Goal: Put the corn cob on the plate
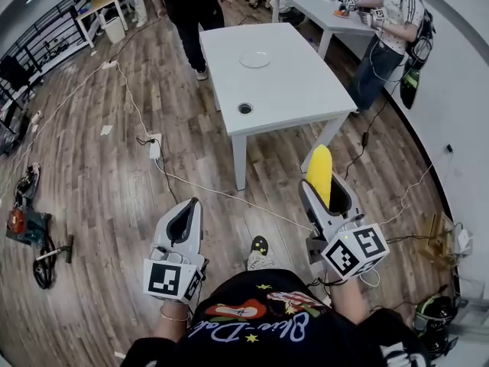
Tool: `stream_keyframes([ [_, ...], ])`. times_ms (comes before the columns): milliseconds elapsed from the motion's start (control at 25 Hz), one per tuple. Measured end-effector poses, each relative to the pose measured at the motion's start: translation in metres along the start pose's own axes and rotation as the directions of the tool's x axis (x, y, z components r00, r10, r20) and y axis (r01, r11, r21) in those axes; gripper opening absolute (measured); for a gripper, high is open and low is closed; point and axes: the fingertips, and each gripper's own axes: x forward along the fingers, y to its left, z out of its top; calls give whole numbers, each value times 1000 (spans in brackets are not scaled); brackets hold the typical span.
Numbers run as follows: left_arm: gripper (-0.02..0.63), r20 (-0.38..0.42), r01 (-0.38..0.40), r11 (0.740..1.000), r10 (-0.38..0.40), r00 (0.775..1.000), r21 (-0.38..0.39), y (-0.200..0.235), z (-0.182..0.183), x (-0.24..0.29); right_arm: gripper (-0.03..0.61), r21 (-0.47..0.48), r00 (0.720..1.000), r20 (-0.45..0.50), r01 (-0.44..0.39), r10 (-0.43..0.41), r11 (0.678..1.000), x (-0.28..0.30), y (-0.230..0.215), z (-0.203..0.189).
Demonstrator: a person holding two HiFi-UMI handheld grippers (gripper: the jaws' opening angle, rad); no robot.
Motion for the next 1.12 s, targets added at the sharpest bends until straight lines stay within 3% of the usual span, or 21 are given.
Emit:
stream_keyframes([
  [320,-8,20,-8,1000,8,1000,6,30,13,111,256,-30,998,5,-63,63,998,98,-54,26],
  [520,-8,-2,-6,1000,6,1000,14,28,7,154,256,-26,995,1,-104,104,994,128,-81,26],
  [880,-8,-9,1,1000,-1,1000,15,62,7,221,256,9,996,-12,-89,89,996,188,-116,26],
  [1120,-8,4,31,999,-31,1000,-25,92,11,330,256,-10,997,-18,-73,73,997,261,-165,50],
])
